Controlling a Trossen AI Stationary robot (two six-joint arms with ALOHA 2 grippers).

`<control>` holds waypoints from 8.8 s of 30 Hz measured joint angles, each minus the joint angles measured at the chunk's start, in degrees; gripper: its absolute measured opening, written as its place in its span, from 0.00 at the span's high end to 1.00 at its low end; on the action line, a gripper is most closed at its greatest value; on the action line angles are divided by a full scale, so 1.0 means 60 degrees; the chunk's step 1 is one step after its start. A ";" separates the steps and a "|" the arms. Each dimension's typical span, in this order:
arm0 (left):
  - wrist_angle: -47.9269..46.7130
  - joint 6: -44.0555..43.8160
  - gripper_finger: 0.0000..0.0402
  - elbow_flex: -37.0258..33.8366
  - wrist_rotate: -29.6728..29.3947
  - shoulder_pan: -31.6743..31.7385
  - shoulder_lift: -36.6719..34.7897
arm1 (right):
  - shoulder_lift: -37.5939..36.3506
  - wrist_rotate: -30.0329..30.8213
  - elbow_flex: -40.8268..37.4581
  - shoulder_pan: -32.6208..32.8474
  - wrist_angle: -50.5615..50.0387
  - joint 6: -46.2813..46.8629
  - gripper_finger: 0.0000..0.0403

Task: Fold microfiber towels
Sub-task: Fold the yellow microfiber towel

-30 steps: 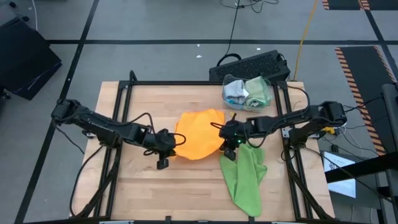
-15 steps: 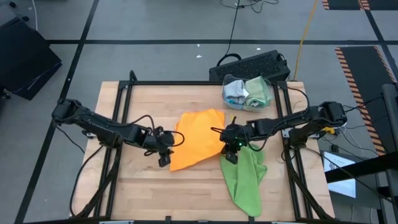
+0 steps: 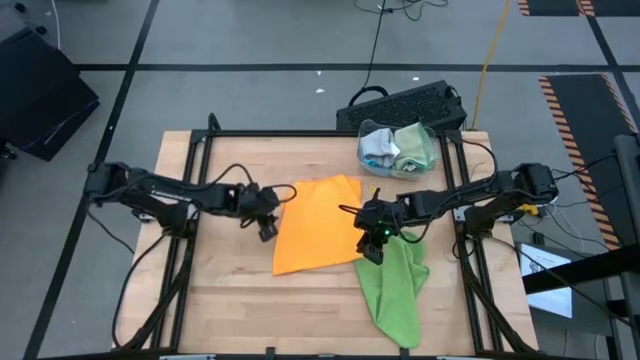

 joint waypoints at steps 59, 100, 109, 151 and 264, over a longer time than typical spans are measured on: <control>0.1871 0.0511 0.98 -0.0938 -0.0790 0.1913 0.0352 | -0.0004 -0.0008 0.0004 -0.0011 0.0214 -0.0013 0.70; -0.3787 -0.1671 0.75 0.1511 -0.1495 0.0485 -0.0729 | -0.0004 0.1034 0.0018 -0.0489 0.0793 0.1085 0.70; -0.3630 -0.2077 0.71 0.1511 -0.0585 0.0558 -0.0731 | -0.0004 0.1045 0.0827 -0.2410 -0.0073 0.1030 0.70; -0.2709 -0.4874 0.71 0.1492 -0.1098 0.0627 0.1013 | 0.3128 0.3009 0.2242 -0.4415 -0.0344 0.3399 0.56; -0.1277 -0.1221 0.71 0.1505 -0.0878 -0.0784 -0.0199 | -0.0162 0.4451 0.2226 -0.3928 -0.2568 0.0974 1.00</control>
